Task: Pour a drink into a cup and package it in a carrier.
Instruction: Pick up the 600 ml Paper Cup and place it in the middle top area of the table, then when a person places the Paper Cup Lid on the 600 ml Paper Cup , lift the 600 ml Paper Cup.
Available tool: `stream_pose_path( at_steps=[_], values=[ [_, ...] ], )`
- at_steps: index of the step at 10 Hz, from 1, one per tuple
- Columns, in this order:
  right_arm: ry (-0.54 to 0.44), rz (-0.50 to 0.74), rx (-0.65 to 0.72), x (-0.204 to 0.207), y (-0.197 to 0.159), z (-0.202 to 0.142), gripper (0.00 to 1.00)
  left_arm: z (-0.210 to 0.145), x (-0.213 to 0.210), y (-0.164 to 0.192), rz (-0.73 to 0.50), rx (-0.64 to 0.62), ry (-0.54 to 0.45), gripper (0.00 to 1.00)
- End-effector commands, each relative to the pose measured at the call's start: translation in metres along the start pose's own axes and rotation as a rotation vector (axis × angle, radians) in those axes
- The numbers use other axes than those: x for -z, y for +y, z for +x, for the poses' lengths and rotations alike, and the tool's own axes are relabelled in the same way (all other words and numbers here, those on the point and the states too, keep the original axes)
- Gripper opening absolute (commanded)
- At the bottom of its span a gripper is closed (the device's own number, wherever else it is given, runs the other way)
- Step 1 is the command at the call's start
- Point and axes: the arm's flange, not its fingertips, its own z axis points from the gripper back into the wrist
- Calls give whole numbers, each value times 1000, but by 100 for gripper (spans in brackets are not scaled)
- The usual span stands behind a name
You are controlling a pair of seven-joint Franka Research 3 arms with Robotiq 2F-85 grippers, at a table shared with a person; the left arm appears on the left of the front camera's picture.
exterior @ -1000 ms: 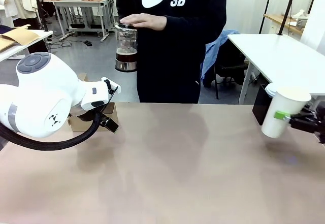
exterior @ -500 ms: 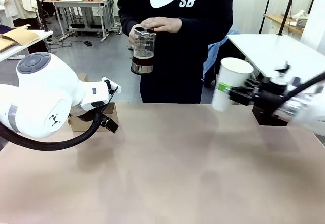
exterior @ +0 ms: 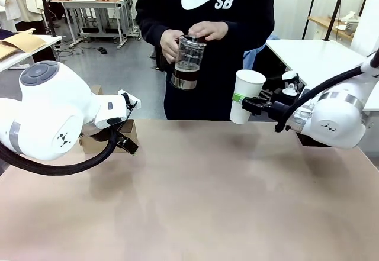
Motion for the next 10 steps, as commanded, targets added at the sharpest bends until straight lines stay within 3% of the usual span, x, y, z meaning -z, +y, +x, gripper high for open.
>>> stream_pose_path(
  at_steps=[1,4,5,10],
  values=[
    [32,-24,-8,7,-9,0,84,0,0,1,-2,-2,-1,100],
    [92,28,16,3,-20,-9,84,0,0,1,-2,-2,-1,100],
    [35,-11,6,-1,-15,-11,84,0,0,1,-2,-2,-1,100],
    [35,-11,6,-1,-15,-11,84,0,0,1,-2,-2,-1,100]
  ],
)
